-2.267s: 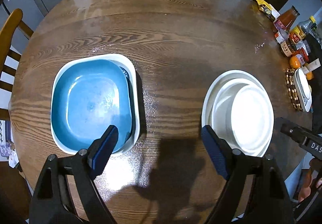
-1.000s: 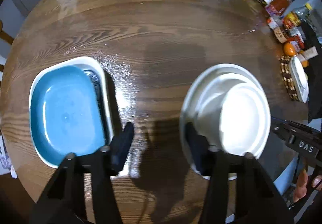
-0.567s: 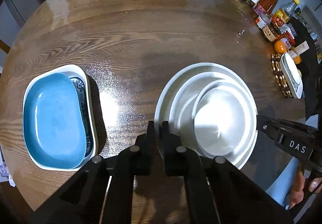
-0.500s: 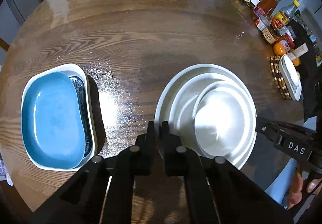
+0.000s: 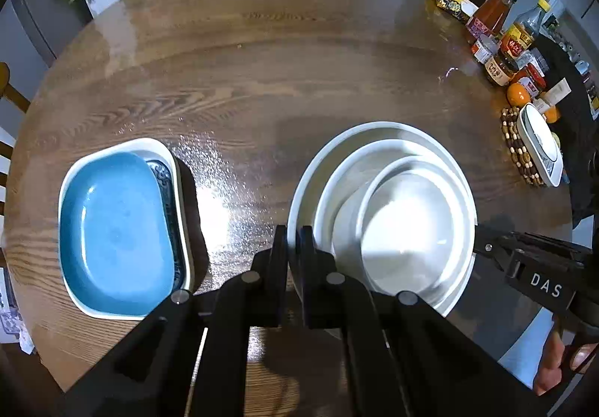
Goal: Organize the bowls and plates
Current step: 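Lift the nested white bowls with both grippers toward the teal dish stack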
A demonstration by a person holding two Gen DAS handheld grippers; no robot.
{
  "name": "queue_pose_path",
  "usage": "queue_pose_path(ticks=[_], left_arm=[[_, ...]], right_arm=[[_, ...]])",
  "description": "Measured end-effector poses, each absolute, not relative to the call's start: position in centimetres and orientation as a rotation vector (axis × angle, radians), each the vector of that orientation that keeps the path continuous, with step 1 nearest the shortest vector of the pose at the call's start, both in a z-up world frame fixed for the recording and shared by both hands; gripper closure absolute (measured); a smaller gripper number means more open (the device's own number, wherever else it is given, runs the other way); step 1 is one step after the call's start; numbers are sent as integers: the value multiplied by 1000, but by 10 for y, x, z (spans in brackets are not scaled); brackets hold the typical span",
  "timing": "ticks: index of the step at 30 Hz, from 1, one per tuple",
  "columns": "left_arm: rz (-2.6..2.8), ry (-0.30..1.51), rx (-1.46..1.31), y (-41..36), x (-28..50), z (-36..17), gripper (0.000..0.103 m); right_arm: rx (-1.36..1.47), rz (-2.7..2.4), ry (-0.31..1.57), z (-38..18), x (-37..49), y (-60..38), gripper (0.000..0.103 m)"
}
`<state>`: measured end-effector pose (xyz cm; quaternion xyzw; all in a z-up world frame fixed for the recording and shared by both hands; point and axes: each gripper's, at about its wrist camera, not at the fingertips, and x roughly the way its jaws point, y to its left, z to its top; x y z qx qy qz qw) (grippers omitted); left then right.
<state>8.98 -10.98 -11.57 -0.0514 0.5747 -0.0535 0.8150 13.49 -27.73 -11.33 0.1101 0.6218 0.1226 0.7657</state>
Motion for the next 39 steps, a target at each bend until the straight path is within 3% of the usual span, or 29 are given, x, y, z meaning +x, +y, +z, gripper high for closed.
queue_pose_path(ticks=[39], left_arm=[[-84,1119,-108,-85,74,-72,102]], right_arm=[[217,295,1254,-64,127,-258,94]])
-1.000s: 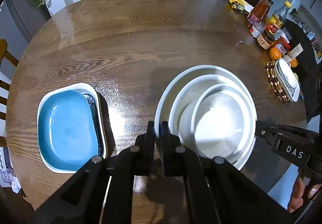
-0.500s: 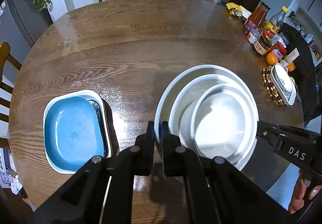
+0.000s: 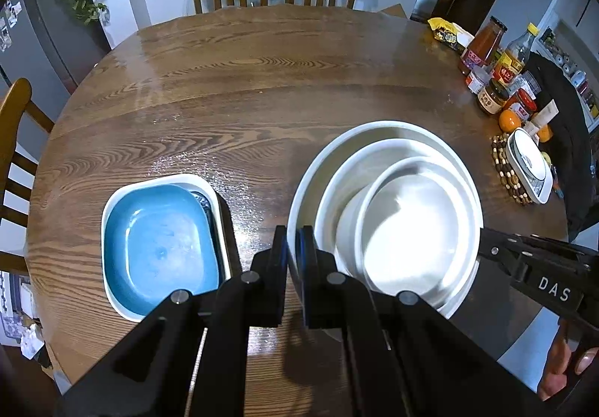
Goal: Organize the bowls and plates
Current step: 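Lift the nested white bowls with both grippers toward the teal dish stack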
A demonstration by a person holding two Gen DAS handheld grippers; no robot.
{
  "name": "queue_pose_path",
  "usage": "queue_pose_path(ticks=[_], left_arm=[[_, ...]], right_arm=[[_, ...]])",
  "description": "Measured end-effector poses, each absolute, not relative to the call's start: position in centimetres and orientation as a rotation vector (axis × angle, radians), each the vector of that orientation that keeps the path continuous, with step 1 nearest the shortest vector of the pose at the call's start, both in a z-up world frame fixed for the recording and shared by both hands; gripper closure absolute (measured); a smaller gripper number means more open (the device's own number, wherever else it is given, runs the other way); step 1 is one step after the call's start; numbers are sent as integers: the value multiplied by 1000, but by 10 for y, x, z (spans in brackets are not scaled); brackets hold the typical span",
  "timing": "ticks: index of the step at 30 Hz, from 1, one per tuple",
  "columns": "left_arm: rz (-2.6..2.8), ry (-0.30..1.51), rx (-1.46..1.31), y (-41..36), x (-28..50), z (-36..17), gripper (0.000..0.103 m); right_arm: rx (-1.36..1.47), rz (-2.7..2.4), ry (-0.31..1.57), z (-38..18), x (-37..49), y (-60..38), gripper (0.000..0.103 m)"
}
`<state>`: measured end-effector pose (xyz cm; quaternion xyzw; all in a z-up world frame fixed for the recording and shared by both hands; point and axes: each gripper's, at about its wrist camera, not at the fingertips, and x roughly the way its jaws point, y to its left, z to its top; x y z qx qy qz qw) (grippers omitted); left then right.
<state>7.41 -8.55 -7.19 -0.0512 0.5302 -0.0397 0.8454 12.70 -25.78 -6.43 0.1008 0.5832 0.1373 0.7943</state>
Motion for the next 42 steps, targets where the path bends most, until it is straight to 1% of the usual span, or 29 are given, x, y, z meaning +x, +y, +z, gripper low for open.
queue_pose_path(ticks=[42], left_arm=[[-3,1079,-173,-21,56,-59,101]], right_arm=[[135,373,1233,-43,125,-202,94]])
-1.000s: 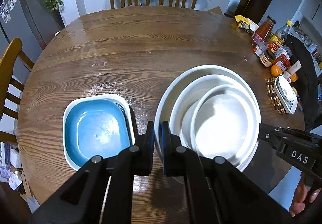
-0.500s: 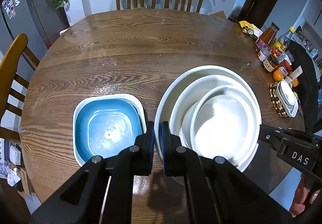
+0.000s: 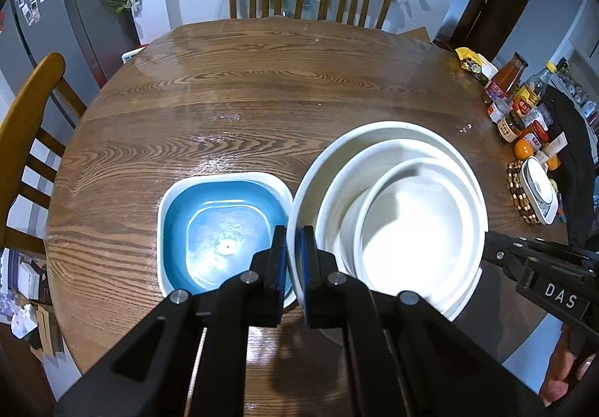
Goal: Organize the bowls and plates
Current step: 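Lift the nested white bowls with both grippers toward the teal dish stack, then lower the nested bowls with both grippers onto the teal dish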
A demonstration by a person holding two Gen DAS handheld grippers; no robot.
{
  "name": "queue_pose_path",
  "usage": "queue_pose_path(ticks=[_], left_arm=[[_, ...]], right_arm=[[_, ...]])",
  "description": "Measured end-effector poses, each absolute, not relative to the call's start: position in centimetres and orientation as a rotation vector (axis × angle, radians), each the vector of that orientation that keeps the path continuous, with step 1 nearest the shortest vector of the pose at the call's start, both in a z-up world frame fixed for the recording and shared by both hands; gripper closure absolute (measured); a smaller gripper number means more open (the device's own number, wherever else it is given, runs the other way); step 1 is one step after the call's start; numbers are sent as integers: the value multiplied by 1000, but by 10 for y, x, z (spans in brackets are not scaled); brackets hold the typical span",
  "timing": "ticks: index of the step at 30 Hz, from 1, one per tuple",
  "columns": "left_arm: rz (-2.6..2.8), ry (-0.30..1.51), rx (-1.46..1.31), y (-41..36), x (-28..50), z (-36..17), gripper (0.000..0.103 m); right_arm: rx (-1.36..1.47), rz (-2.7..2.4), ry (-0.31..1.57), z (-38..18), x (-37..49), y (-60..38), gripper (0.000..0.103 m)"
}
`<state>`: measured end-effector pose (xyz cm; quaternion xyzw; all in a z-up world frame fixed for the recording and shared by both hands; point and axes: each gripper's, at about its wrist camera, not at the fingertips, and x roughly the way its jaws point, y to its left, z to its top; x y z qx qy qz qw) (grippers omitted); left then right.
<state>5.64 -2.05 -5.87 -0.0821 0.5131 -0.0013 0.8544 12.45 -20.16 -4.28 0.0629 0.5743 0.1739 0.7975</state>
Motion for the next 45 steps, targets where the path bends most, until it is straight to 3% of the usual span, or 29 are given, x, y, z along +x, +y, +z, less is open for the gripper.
queue_pose_path(ticks=[45], left_arm=[[179,1104,-240,61,34,-67,101]], right_arm=[[31,540,1280,-56,130,-110,94]])
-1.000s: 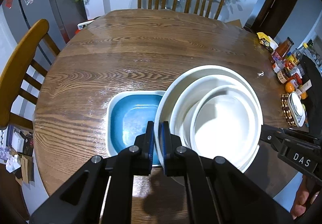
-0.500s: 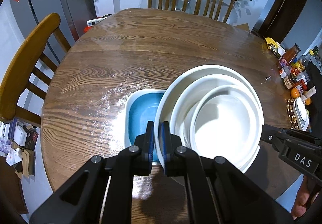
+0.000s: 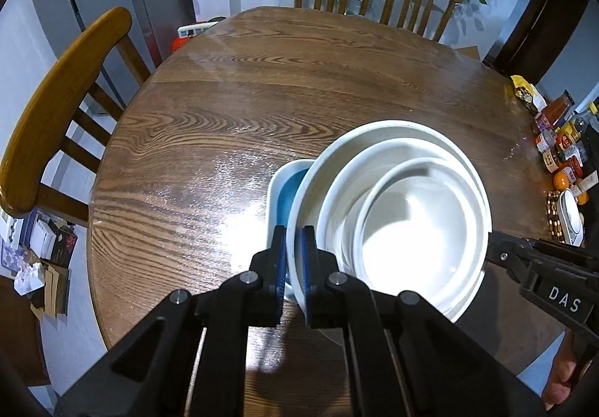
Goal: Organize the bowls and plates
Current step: 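Lower the nested bowls with both grippers onto the teal dish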
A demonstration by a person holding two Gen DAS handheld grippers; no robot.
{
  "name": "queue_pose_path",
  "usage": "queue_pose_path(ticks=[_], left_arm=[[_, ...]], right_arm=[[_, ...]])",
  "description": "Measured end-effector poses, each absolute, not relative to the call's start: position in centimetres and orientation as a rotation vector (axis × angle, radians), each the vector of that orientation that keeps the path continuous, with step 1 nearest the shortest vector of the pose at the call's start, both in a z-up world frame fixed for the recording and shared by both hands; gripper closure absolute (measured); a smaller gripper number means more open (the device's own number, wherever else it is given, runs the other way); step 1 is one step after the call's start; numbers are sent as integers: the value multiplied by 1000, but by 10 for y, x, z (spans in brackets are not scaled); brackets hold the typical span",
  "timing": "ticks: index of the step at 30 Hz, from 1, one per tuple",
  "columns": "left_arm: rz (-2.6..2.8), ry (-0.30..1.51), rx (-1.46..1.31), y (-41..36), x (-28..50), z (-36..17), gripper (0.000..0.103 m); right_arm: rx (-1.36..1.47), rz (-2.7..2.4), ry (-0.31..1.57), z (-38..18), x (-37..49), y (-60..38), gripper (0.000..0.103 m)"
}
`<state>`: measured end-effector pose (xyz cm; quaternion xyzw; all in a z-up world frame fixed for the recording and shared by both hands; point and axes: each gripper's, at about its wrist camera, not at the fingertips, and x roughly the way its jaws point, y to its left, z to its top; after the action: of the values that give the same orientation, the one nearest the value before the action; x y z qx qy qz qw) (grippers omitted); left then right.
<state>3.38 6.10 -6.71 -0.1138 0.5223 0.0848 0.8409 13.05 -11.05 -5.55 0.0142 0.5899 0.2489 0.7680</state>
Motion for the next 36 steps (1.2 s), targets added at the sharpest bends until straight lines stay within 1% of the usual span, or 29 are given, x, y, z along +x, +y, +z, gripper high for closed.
queue_pose_path(ticks=[36], left_arm=[[189,1171,-249,77,45,-90,100]], right_arm=[[20,537,1342,-77,138,-89,94]])
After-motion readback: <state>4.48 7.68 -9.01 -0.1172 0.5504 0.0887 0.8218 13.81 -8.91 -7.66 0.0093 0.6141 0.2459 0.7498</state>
